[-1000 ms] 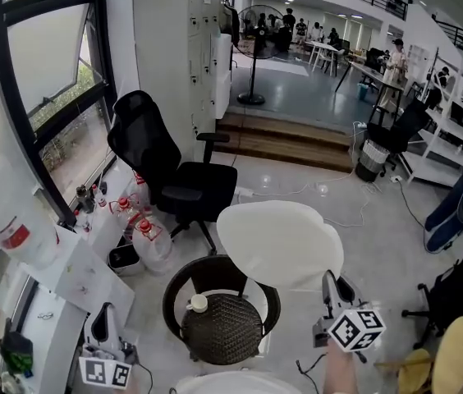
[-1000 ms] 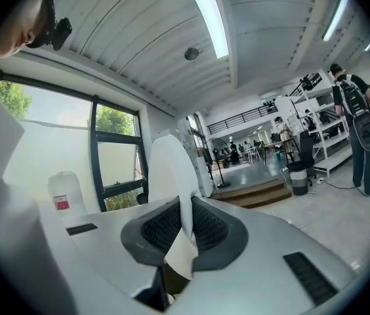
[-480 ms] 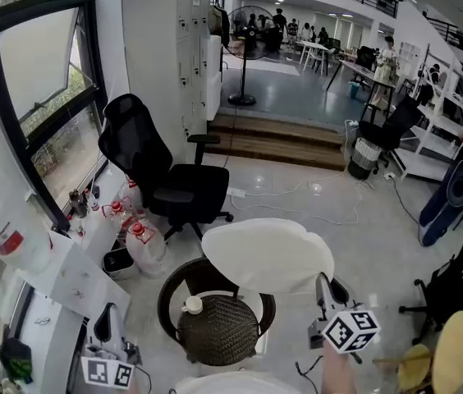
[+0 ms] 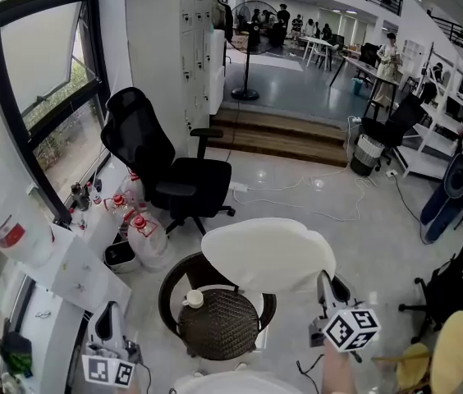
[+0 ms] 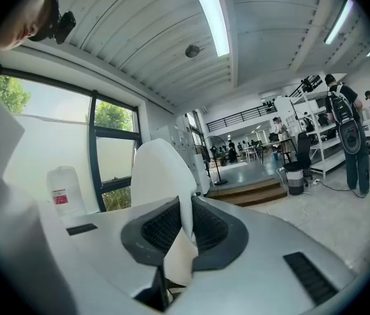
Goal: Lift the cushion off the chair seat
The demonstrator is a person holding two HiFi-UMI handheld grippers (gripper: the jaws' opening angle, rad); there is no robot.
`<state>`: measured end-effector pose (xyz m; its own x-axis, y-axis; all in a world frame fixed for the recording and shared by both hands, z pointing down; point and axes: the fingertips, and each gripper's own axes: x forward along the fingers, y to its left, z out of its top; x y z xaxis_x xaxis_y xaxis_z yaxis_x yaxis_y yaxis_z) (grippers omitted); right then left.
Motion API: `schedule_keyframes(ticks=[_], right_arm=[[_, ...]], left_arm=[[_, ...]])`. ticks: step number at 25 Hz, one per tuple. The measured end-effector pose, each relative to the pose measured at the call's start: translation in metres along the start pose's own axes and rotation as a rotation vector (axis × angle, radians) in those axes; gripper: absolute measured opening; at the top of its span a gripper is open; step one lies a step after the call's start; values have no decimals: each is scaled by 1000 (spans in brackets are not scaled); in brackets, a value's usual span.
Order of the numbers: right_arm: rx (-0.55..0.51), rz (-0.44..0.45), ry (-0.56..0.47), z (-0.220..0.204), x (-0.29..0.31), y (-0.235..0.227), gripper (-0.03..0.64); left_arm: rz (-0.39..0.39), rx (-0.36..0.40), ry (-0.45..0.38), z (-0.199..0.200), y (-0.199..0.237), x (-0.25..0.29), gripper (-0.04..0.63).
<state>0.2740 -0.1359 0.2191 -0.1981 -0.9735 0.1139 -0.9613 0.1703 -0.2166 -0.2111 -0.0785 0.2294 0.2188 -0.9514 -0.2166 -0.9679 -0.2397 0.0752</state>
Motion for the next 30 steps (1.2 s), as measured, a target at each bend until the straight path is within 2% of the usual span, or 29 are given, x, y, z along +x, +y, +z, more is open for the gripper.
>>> schedule_keyframes(ticks=[11, 30], right_arm=[[-49, -9, 16, -7, -7, 3, 38], [-43, -9, 5, -1, -25, -1, 38]], left_arm=[[12, -2, 16, -4, -2, -17, 15], [8, -30, 6, -10, -23, -27, 15]])
